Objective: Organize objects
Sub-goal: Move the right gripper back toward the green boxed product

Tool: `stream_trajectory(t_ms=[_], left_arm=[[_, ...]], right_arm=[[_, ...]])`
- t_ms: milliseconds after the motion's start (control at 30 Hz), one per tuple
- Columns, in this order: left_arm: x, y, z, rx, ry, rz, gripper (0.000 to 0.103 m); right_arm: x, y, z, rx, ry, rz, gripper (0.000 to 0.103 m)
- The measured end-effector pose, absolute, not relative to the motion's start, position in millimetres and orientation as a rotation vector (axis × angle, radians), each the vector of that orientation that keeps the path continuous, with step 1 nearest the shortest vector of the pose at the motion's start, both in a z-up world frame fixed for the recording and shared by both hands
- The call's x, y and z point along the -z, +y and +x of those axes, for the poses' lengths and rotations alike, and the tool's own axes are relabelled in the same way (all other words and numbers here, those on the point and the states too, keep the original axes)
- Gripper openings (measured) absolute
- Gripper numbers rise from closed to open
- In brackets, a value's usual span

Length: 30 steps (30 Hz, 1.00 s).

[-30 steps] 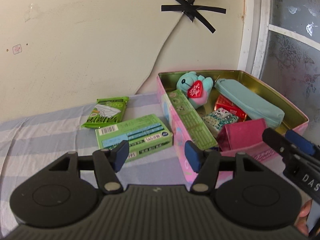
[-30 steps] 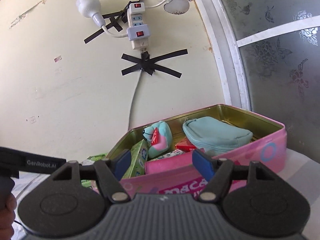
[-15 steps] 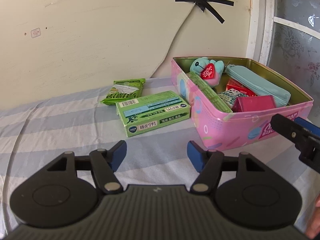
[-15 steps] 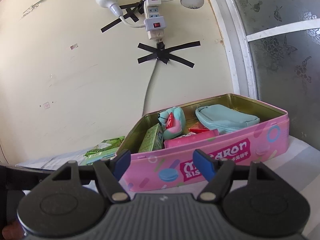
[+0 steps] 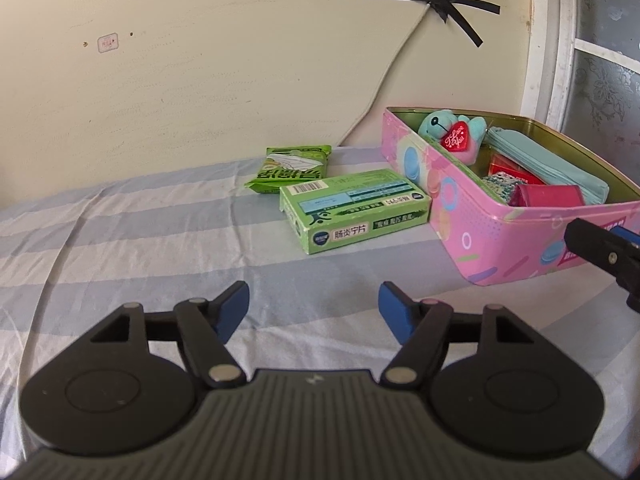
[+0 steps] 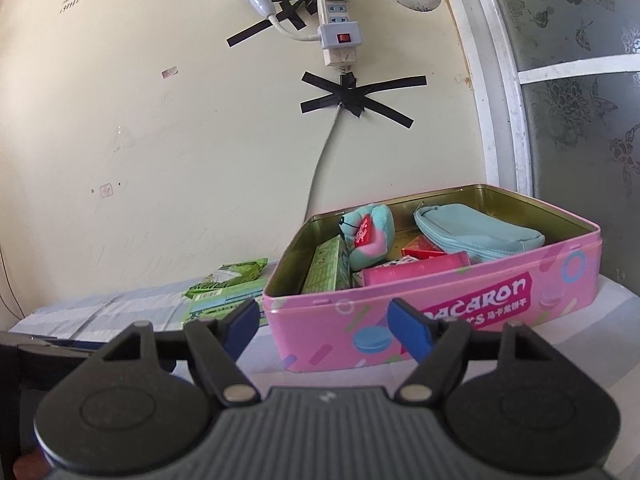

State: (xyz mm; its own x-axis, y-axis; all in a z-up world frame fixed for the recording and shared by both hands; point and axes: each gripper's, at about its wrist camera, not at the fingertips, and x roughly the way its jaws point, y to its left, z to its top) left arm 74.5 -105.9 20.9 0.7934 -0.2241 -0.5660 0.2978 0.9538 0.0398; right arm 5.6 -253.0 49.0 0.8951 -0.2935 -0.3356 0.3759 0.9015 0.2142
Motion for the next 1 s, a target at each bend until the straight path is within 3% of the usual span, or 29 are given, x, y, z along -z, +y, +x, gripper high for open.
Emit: stream_trajectory(t_ms=[1000], left_arm=[[-18,-44,106,0.167,0.580,0.065,0.074]], right_arm=[[-44,-197,56,0.216,0.406,0.155,0.077]])
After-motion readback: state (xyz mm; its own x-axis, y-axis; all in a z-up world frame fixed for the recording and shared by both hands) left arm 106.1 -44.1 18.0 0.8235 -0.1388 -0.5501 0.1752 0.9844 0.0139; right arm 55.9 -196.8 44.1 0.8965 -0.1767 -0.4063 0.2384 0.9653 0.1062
